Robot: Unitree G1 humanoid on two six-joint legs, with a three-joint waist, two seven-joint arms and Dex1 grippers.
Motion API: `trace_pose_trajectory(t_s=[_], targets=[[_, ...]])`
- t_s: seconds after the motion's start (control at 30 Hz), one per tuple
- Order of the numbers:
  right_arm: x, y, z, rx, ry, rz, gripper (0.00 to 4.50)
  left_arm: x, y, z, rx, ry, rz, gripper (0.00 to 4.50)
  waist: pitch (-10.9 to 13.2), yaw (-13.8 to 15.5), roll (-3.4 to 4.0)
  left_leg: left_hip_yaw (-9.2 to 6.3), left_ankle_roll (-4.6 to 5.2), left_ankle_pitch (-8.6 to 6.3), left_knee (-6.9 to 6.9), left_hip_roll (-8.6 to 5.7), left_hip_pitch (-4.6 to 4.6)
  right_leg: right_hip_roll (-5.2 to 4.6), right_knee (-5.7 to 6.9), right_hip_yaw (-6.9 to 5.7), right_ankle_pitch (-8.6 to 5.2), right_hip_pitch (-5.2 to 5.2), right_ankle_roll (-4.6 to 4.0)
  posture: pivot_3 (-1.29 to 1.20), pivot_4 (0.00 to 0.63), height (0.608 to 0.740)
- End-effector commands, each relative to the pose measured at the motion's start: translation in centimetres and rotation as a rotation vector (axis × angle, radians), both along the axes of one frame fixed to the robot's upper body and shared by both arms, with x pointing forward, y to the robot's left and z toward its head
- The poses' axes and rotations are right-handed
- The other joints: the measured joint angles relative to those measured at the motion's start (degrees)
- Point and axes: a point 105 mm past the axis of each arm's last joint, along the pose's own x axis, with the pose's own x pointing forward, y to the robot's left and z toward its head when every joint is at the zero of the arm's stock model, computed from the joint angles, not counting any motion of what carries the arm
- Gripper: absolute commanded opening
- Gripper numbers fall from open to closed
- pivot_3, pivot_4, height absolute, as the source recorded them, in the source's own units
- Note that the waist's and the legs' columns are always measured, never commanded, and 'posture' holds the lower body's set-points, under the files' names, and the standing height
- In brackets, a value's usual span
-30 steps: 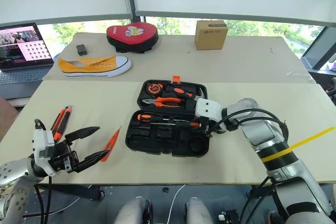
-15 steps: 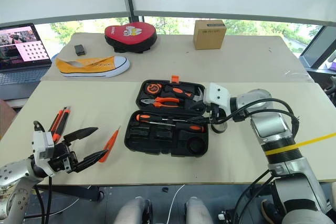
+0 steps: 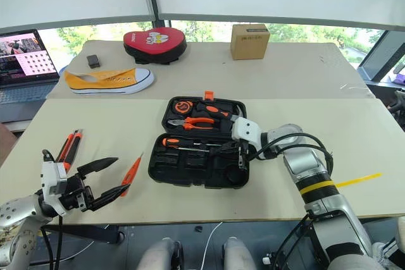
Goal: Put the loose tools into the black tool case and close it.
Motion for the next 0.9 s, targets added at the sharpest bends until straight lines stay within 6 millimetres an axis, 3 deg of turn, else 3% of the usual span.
trace_pose_trajectory(t_s=[0.03,0.3,0.43,0.57,0.7,0.77,0.8,0.9], targets=[[0.0,0.4,-1.7,-0.063,0.043,-0.020,0.04,-0.2,0.1,0.2,0.009,-0.025,0.004,4.50,-0.01,-0.06,-0.02,0.00,0.00,0.00,0.00,0.01,0.02,0.00,0.01,0.00,0.01,0.01,-0.01,0.00,0.150,0.740],[0.4,2.5,-1.6,-0.092,0.064,-0.026,0.04,-0.5,0.3,-0.2,0.014,-0.008,0.034,4.50,-0.08,-1.31,-0.10,0.00,-0.04,0.01,0.00,0.24,0.18,0.11,0.05,0.00,0.09,0.05,-0.19,0.00,0.150,0.740],[0.4,2.3,1.1,0.034,-0.003,-0.014,0.04,-0.8,1.2,0.2,-0.016,-0.025,0.099,4.50,-0.09,-1.80,-0.12,-0.05,-0.06,0.01,-0.02,0.49,0.23,0.31,0.05,0.06,0.13,0.02,-0.32,0.00,0.150,0.740],[-1.3,0.0,3.7,0.204,-0.145,0.038,0.04,-1.9,4.0,0.6,-0.052,-0.039,0.250,4.50,-0.04,-1.23,-0.10,0.01,-0.14,-0.04,-0.06,0.56,-0.01,0.32,0.02,-0.02,0.09,-0.18,-0.37,0.00,0.150,0.740],[-3.5,-3.6,5.3,0.417,-0.138,-0.045,1.09,-4.0,8.2,-0.1,-0.054,-0.012,0.491,4.50,0.02,-0.37,-0.09,0.02,-0.21,-0.12,-0.07,0.48,-0.10,0.19,-0.07,0.00,0.02,-0.19,-0.26,0.00,0.150,0.740],[-4.9,-5.5,4.9,0.413,-0.156,-0.081,1.63,-5.6,10.0,-0.9,-0.049,0.029,0.599,4.50,0.03,-0.03,-0.12,0.02,-0.20,-0.16,-0.07,0.45,-0.07,0.13,-0.15,0.00,0.01,-0.14,-0.24,0.00,0.150,0.740],[-5.4,-6.0,4.8,0.410,-0.161,-0.092,2.14,-6.1,10.5,-1.1,-0.050,0.042,0.629,4.50,0.03,0.07,-0.13,0.03,-0.18,-0.19,-0.07,0.40,-0.05,0.09,-0.17,0.00,0.00,-0.12,-0.22,0.00,0.150,0.740],[-6.1,-7.4,4.4,0.392,-0.181,-0.137,3.08,-7.3,11.7,-1.5,-0.059,0.084,0.703,4.50,0.07,0.08,-0.20,0.02,-0.15,-0.22,-0.06,0.40,0.02,0.04,-0.22,0.01,-0.03,-0.08,-0.23,0.00,0.150,0.740]])
